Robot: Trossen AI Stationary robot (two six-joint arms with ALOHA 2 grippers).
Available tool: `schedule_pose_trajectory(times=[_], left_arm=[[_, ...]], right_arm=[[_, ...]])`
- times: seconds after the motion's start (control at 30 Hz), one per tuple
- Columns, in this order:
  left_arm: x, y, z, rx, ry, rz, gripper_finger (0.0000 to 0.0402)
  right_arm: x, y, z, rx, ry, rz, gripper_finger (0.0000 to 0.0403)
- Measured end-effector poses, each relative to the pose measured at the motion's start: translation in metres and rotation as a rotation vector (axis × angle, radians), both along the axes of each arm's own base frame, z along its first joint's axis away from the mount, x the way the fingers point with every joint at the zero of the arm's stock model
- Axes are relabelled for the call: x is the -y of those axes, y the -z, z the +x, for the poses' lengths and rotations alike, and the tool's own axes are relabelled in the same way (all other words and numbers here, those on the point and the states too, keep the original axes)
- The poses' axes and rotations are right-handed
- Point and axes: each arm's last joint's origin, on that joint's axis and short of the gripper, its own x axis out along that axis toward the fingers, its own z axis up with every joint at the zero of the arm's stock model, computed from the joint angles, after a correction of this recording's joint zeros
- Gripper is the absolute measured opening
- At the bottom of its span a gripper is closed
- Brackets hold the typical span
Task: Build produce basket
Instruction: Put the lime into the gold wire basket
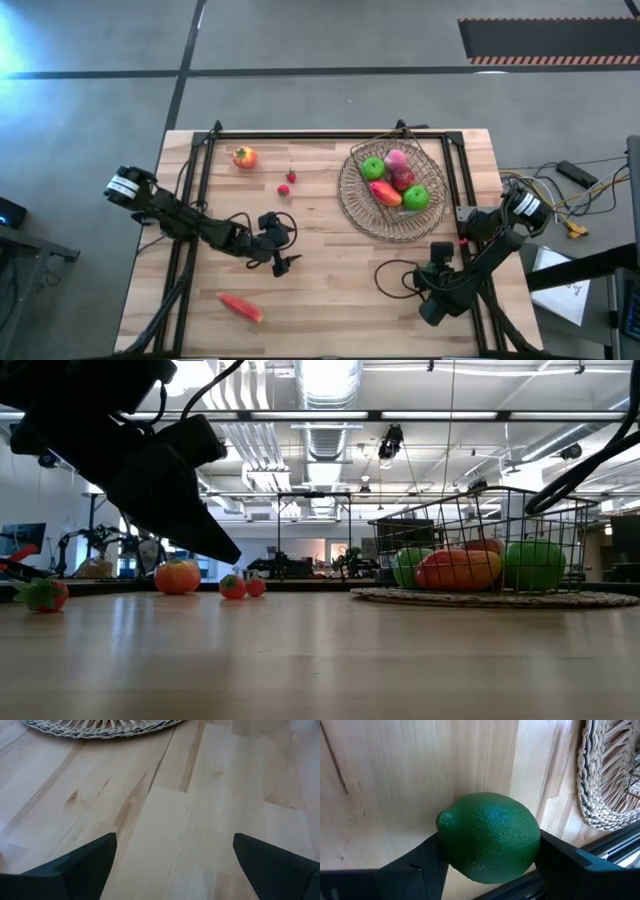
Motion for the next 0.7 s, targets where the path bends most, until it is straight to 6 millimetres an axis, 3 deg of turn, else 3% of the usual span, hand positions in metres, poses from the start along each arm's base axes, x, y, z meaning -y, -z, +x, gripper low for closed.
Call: schedule_pose_trajectory(times=[0.33, 0.53, 0.7], left_arm=[[0.0, 0.0, 0.0, 0.0, 0.0, 0.0, 0.0384], [0.0, 0.0, 0.0, 0.0, 0.0, 0.001, 0.0384], [0.0, 0.0, 0.0, 0.0, 0.0, 0.0, 0.0384]], right_arm=[[-0.014, -0.022, 0.021, 0.177, 0.124, 0.052, 0.0234], [-0.013, -0.071, 0.049, 0.527, 0.091, 0.01, 0.0232], [0.015, -0.119, 0.069, 0.711, 0.129, -0.071, 0.0234]])
